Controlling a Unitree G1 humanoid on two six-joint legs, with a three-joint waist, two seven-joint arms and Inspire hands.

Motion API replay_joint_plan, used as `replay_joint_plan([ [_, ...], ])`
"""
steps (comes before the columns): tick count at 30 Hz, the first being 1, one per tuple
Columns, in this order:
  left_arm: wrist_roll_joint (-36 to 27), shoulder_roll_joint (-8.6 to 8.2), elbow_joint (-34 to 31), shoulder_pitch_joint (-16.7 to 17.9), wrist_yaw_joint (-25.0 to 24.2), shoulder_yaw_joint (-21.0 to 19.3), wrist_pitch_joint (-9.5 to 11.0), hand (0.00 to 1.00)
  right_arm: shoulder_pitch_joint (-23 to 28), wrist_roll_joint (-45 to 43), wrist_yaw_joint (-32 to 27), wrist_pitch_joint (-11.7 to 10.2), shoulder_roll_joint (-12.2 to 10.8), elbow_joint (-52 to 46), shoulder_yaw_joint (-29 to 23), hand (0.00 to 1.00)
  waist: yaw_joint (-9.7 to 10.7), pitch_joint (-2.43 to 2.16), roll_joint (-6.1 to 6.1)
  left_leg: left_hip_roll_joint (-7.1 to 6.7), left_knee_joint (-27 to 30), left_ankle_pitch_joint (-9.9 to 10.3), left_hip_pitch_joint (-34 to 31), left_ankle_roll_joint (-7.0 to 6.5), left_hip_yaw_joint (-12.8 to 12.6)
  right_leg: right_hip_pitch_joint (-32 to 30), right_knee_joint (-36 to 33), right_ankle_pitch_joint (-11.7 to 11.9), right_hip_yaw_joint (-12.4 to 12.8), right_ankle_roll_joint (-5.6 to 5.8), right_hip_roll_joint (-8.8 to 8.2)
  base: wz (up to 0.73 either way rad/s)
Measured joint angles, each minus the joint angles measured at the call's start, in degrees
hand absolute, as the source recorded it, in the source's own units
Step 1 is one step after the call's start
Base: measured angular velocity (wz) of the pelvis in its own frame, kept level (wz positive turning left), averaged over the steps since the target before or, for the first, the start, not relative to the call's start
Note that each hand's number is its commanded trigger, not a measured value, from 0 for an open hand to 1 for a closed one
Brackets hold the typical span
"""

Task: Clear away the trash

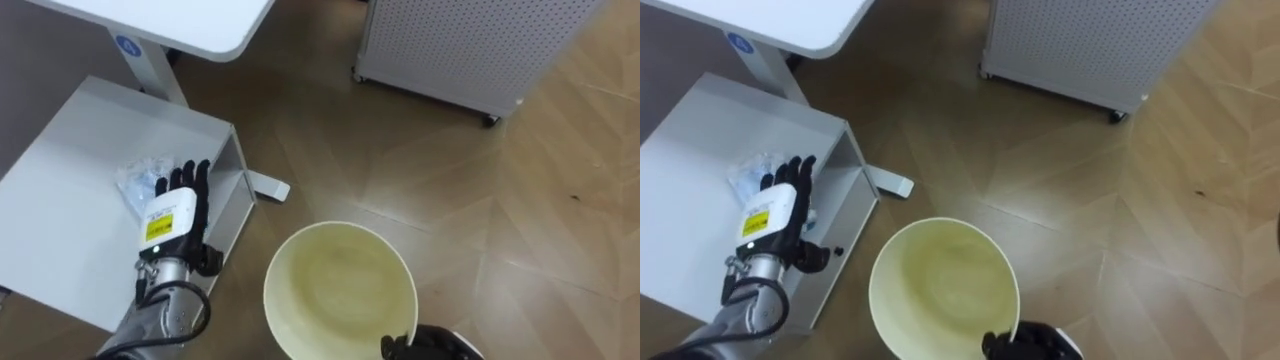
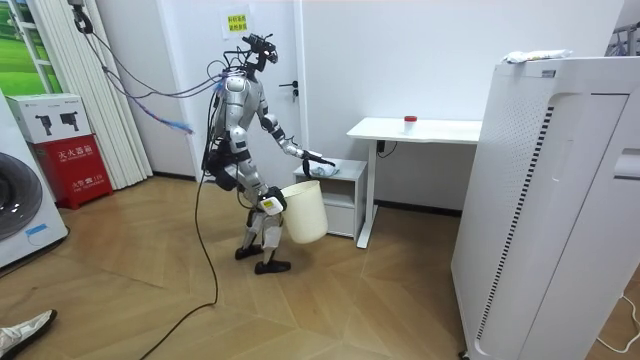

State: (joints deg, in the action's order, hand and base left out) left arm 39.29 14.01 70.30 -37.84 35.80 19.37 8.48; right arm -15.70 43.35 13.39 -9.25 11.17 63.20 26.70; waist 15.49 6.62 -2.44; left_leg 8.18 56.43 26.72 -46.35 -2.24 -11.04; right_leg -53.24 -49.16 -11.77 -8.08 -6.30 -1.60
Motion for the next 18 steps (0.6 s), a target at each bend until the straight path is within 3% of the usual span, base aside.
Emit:
replay_joint_plan([
  [6, 1.2, 0.16, 1.2, -0.8, -2.9, 0.1, -2.9, 0.00, 0.7, 2.7, 1.1, 0.6, 0.3, -1.0, 0.0, 1.00, 0.2, -0.06, 0.04, 0.14, 1.3, 0.6, -1.1, 0.49, 0.1, -1.2, -1.7, -0.6, -0.1, -0.42, -0.15, 0.01],
  [11, 3.1, 0.18, 4.1, -1.0, -5.1, 0.2, -6.5, 0.00, 0.7, 2.7, 1.0, 1.7, 0.6, -1.8, -0.1, 1.00, 0.2, -0.04, -0.02, 0.30, 1.3, 0.6, -1.2, 0.58, 0.1, -1.2, -1.8, -0.7, -0.2, -0.64, -0.14, 0.00],
  [15, 4.3, 0.16, 5.3, -1.0, -6.4, 0.8, -9.2, 0.00, 0.9, 2.7, 1.0, 2.8, 1.6, -3.2, -0.2, 1.00, -0.1, -0.09, -0.34, 0.32, 1.3, 0.5, -1.5, 0.63, 0.1, -1.6, -1.8, -0.7, -0.2, -0.73, -0.13, 0.00],
  [18, 4.9, 0.15, 5.3, -1.0, -6.6, 1.1, -10.0, 0.00, 0.9, 2.7, 1.0, 3.0, 2.1, -3.5, -0.2, 1.00, -0.2, -0.14, -0.91, 0.31, 1.3, 0.5, -1.5, 0.63, 0.1, -1.7, -1.8, -0.7, -0.2, -0.72, -0.16, 0.00],
])
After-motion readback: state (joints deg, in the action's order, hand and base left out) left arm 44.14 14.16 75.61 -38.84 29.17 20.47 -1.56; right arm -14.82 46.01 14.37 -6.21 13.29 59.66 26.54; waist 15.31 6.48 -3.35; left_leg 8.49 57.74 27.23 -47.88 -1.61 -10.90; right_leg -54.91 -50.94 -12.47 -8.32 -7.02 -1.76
